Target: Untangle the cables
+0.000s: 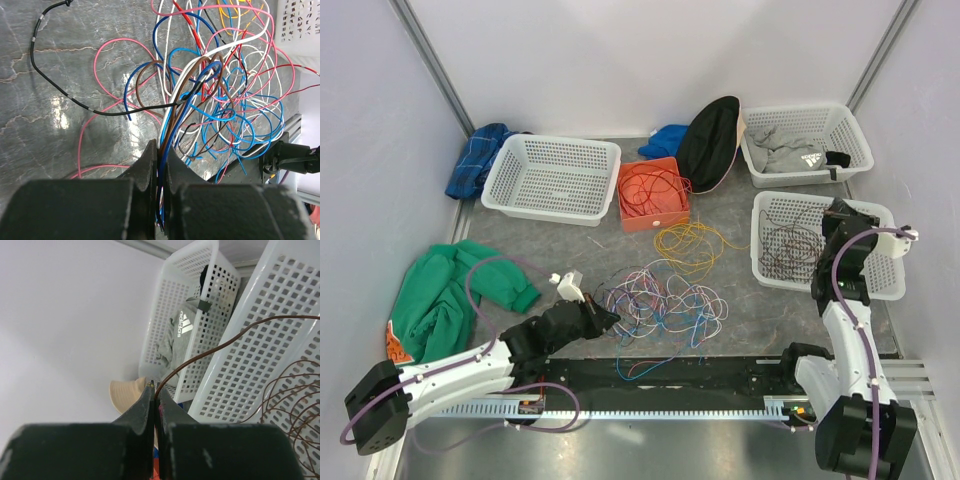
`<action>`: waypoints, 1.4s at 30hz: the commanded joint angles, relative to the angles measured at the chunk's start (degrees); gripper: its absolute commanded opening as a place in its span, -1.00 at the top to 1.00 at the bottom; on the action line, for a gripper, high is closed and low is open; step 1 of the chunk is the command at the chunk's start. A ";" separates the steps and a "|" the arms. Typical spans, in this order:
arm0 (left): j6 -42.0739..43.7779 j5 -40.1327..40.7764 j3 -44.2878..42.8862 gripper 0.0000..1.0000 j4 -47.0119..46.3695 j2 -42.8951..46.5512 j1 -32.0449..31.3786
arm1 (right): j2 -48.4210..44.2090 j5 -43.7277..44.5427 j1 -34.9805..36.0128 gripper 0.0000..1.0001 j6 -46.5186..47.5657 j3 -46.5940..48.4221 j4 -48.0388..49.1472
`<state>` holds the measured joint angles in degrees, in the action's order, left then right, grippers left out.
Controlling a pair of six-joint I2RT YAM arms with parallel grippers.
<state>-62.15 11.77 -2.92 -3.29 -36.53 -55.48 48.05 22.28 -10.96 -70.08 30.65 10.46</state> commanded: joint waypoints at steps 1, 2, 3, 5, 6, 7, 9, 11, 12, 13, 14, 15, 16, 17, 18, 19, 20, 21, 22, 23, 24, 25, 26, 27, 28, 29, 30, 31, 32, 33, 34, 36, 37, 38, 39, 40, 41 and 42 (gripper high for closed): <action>0.98 0.01 2.21 0.97 -1.54 0.41 -0.06 | 1.16 1.62 -0.99 1.00 1.27 0.82 -1.76; 0.89 -0.08 2.39 0.96 -1.63 0.41 -0.06 | 1.86 1.71 -1.17 1.00 1.00 0.29 -1.67; 0.89 -0.17 2.39 0.96 -1.72 0.41 -0.06 | 3.52 1.71 -1.08 1.00 1.09 -0.15 -1.32; 0.72 -0.52 2.39 0.96 -1.46 0.67 -0.06 | 5.64 0.23 -1.17 0.19 2.22 -0.68 0.78; 0.71 -0.52 2.48 0.96 -1.20 0.94 -0.06 | 8.61 -1.09 -1.25 -0.06 3.36 -0.16 1.31; 0.63 -0.52 2.57 0.96 -1.11 1.55 -0.06 | 10.20 -2.93 -1.26 -0.24 5.90 2.28 0.27; 0.45 0.00 2.74 0.96 -0.40 2.43 -0.06 | 13.45 -9.78 -1.08 -0.53 7.76 5.36 -1.57; 0.19 0.27 2.74 0.97 -0.40 3.48 -0.06 | 13.82 -11.47 0.58 -0.63 9.87 8.54 -3.25; 0.10 0.53 2.74 0.97 -0.40 3.75 -0.06 | 12.69 -11.30 1.55 -0.64 11.01 9.41 -3.51; 0.19 0.80 2.83 0.97 -0.40 3.92 -0.06 | 11.98 -10.77 2.69 -0.64 13.63 11.42 -4.82; 0.19 0.97 2.83 0.96 -0.31 3.93 -0.06 | 11.37 -9.81 5.57 -0.66 15.57 12.66 -5.96; 0.36 1.41 2.74 0.97 -0.23 3.84 -0.06 | 10.14 -8.15 7.17 -0.67 17.33 13.98 -7.19; 0.45 1.59 2.31 0.96 -0.23 3.58 -0.06 | 9.52 -7.09 8.75 -0.67 19.00 16.08 -9.29; 0.54 1.94 2.13 0.97 -0.23 3.05 -0.06 | 9.17 -6.21 12.07 -0.68 21.98 17.06 -10.36; 0.80 2.03 1.78 0.96 -0.23 2.61 -0.06 | 8.64 -5.85 13.15 -0.71 23.05 17.85 -12.11; 0.89 2.29 0.99 0.97 -0.23 2.17 -0.06 | 8.55 -6.72 14.20 -0.72 24.19 18.91 -13.87; 1.06 2.29 0.64 0.96 -0.23 1.21 0.02 | 8.64 -7.94 15.78 -0.74 26.90 19.18 -14.41; 1.33 2.47 0.20 0.96 0.12 0.77 0.02 | 8.81 -9.96 16.49 -0.74 28.41 19.35 -15.63; 1.42 2.56 -0.68 0.97 0.39 0.50 0.02 | 8.81 -13.20 17.28 -0.73 29.64 19.01 -16.08; 1.50 2.82 -1.12 0.96 0.65 0.15 -0.06 | 8.46 -14.62 19.38 -0.73 32.35 18.31 -16.26; 1.59 2.91 -1.47 0.96 1.09 -0.20 -0.06 | 8.29 -15.51 20.62 -0.73 33.77 17.52 -16.17; 1.59 3.08 -2.09 0.96 1.35 -0.29 -0.06 | 8.02 -15.86 22.11 -0.72 34.83 15.60 -16.35; 1.68 3.43 -2.35 0.97 1.62 -0.29 -0.06 | 7.41 -15.87 25.08 -0.71 36.15 14.71 -16.52; 1.77 3.70 -2.96 0.96 2.05 0.06 0.02 | 7.32 -15.87 26.59 -0.70 38.25 12.96 -16.96; 1.86 4.22 -3.32 0.97 2.93 0.23 -0.06 | 7.23 -16.04 28.08 -0.69 39.05 11.98 -16.88; 1.94 5.18 -3.67 0.97 4.42 0.50 -0.06 | 7.40 -16.13 31.32 -0.69 39.93 11.10 -16.79; 2.29 5.71 -4.54 0.96 5.22 1.11 -0.06 | 7.75 -15.78 33.09 -0.69 41.50 9.96 -17.13; 2.47 6.33 -4.90 0.96 6.79 1.46 -0.06 | 8.28 -15.43 34.94 -0.68 42.30 9.52 -17.23; 2.73 7.38 -5.34 0.97 7.68 1.90 -0.06 | 9.94 -13.77 38.52 -0.68 42.83 9.25 -17.40; 3.08 8.09 -5.95 0.96 8.47 2.25 -0.06 | 10.91 -12.45 40.21 -0.68 43.45 8.99 -17.84; 3.17 8.70 -6.31 0.96 10.04 3.04 -0.06 | 12.14 -11.22 41.53 -0.71 44.06 8.98 -17.84; 3.44 10.37 -7.01 0.96 11.63 3.66 -0.06 | 16.09 -9.45 43.22 -0.71 43.89 8.98 -16.97; 3.53 10.73 -7.27 0.97 12.25 4.36 0.02 | 19.50 -9.45 43.22 -0.72 43.81 9.25 -16.61; 3.96 11.77 -7.54 0.96 13.65 4.71 -0.06 | 21.19 -9.10 43.22 -0.72 43.54 9.60 -16.26; 4.23 12.48 -8.15 0.97 14.27 5.07 -0.06 | 22.86 -8.23 43.22 -0.72 43.45 9.95 -15.22; 4.49 13.18 -8.42 0.96 14.97 5.77 0.02 | 26.01 -7.87 43.22 -0.72 43.11 10.21 -14.68; 5.45 14.84 -8.68 0.97 15.94 5.95 -0.06 | 27.61 -7.35 43.13 -0.72 42.93 10.48 -14.42; 5.72 15.73 -9.29 0.97 16.21 5.95 0.11 | 29.01 -6.38 43.30 -0.72 42.58 10.83 -13.37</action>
<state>-60.03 20.58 -8.78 9.08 -31.57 -55.48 71.88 11.44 32.36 -28.12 39.83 -6.44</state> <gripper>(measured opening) 0.045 0.862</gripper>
